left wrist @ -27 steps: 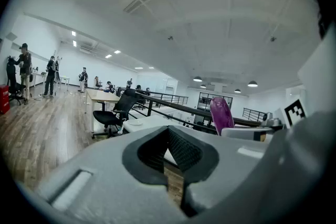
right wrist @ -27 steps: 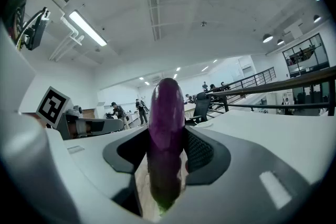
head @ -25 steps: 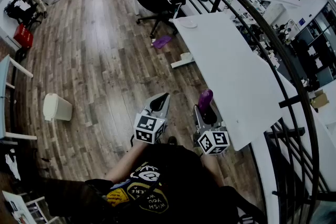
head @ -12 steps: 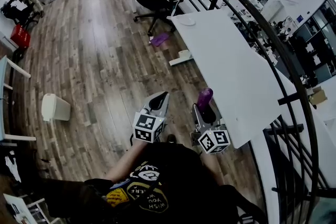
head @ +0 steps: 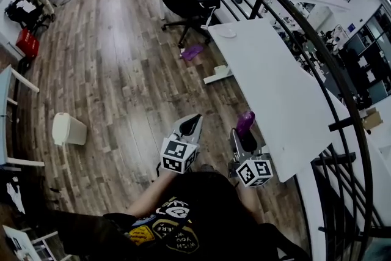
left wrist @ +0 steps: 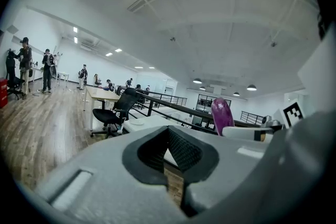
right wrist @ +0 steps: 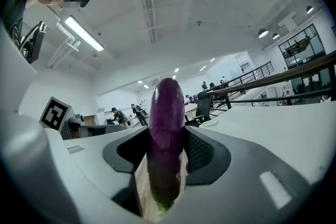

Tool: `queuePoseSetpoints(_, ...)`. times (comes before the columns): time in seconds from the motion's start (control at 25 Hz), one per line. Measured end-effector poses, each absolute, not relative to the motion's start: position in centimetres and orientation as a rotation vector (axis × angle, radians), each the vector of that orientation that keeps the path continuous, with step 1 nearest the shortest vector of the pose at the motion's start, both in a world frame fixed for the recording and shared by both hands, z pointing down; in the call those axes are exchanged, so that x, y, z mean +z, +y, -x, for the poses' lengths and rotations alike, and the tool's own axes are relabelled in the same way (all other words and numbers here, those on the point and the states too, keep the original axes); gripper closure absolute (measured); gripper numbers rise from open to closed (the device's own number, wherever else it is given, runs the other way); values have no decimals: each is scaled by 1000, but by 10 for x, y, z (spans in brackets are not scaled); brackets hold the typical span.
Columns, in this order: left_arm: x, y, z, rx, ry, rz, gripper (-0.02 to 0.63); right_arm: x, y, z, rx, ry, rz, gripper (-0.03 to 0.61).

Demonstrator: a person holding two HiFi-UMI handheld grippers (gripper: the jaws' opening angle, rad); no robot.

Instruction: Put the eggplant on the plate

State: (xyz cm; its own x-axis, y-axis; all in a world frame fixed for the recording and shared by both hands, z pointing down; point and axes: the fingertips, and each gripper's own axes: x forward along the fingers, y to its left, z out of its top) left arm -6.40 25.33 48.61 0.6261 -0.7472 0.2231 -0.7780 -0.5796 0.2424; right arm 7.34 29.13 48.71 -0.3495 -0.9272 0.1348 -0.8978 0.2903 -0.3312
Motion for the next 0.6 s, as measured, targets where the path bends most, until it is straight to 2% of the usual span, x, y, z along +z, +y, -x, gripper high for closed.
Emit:
queuePoseSetpoints(0.36, 514, 236, 89, 177, -1212, -2503, 609, 510, 272, -60, -595, 2428, 1779, 365)
queuePoseSetpoints(0.6, 522, 183, 73, 199, -1218, -2477, 609, 520, 218, -72, -639, 2449, 1761, 365)
